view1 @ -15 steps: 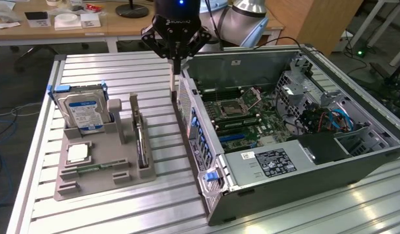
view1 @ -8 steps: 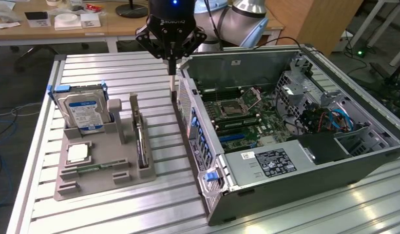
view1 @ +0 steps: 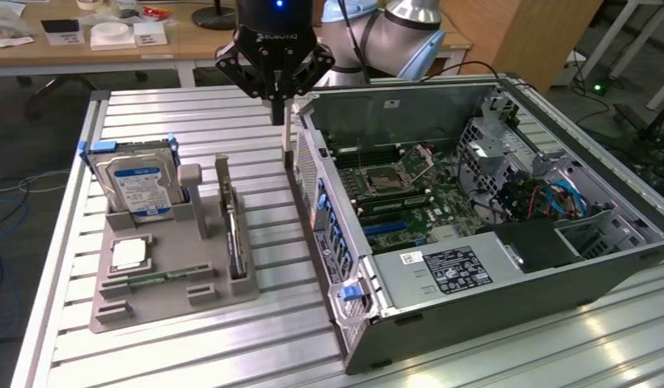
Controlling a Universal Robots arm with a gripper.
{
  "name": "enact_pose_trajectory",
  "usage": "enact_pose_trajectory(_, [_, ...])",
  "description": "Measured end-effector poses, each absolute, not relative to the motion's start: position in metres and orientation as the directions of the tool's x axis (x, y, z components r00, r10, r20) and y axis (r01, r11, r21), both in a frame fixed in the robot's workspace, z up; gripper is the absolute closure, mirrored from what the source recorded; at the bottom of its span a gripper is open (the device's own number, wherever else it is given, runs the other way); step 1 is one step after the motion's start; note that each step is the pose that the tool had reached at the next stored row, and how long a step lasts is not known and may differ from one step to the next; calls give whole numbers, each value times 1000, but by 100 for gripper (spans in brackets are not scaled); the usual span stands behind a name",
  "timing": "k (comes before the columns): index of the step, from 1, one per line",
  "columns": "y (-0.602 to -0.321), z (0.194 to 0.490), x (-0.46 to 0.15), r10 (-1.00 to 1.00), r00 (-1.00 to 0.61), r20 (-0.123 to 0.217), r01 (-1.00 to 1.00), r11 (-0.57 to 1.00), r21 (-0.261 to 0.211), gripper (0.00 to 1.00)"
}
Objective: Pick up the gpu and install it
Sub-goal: 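Reach for the gpu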
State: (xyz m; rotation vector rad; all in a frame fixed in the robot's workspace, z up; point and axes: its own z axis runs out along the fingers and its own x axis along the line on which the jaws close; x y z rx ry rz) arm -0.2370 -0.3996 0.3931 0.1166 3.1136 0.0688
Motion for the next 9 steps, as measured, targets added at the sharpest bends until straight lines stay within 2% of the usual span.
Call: enact_pose_trajectory(9, [-400,393,-249,75,-997,-23,74,996,45,89])
